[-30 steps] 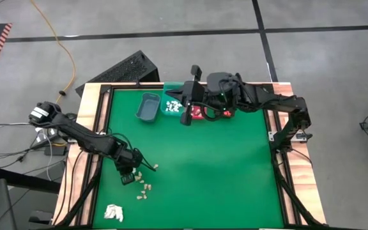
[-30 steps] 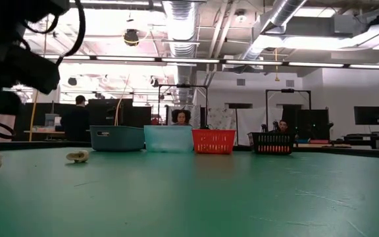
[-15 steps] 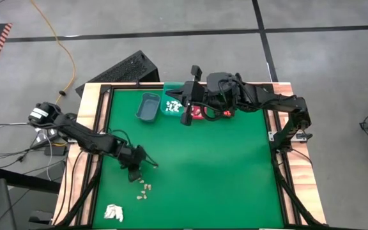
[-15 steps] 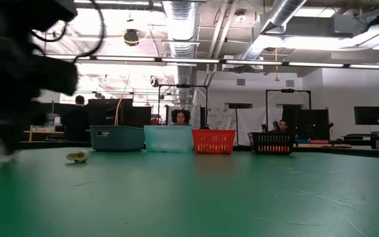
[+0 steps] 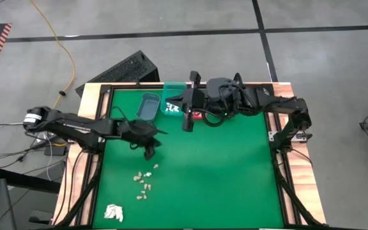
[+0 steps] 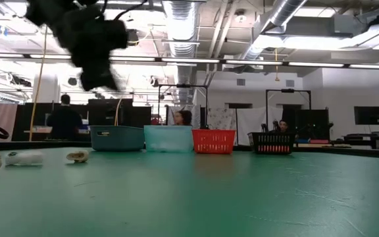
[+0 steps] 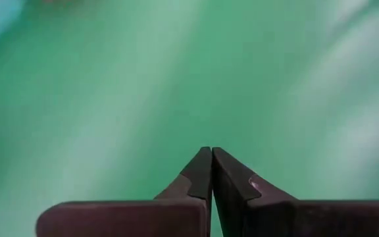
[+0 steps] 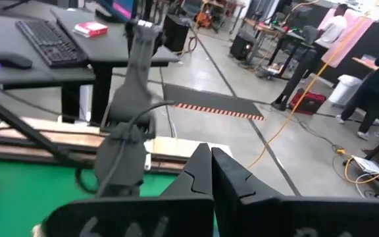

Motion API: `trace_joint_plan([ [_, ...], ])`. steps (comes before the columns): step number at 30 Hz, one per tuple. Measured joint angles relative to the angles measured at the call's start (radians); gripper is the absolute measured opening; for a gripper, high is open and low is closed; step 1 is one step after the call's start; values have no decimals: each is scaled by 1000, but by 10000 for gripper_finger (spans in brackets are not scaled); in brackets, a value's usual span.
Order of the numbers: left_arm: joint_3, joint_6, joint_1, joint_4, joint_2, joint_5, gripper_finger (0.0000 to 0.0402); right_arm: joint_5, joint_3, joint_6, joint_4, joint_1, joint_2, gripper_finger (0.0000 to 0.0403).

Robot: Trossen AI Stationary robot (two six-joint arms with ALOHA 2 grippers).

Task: Sort Halloween decoration
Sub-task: Put the white skeleton toy into the light blue bin

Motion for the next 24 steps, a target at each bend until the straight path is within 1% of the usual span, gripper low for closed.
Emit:
trace_joint_plan([
  [2, 43, 31, -25, -233, -10, -5, 0, 0, 0, 0, -21, 6, 0, 15],
  [3, 53, 38, -44, -313, -17, 1, 0, 1, 0, 0, -28, 6, 0, 15],
  [5, 57, 35, -83, -408, -26, 57, 0, 1, 0, 0, -39, 5, 0, 15],
  [7, 49, 10, -137, -442, -21, 112, 0, 2, 0, 1, -47, 5, 0, 15],
  [9, 28, -20, -195, -437, -12, 136, 0, 2, 0, 8, -46, 5, 0, 15],
  [11, 1, -55, -250, -392, -9, 133, 0, 2, 0, 8, -46, 5, 0, 15],
  [14, -29, -95, -296, -326, 10, 121, 0, 2, 0, 21, -44, 6, 0, 15],
  [17, -41, -111, -322, -269, 43, 118, 0, 3, 0, 35, -44, 5, 0, 15],
  [24, -42, -43, -338, -173, 180, 130, 0, 9, 0, 57, -35, 14, 0, 15],
])
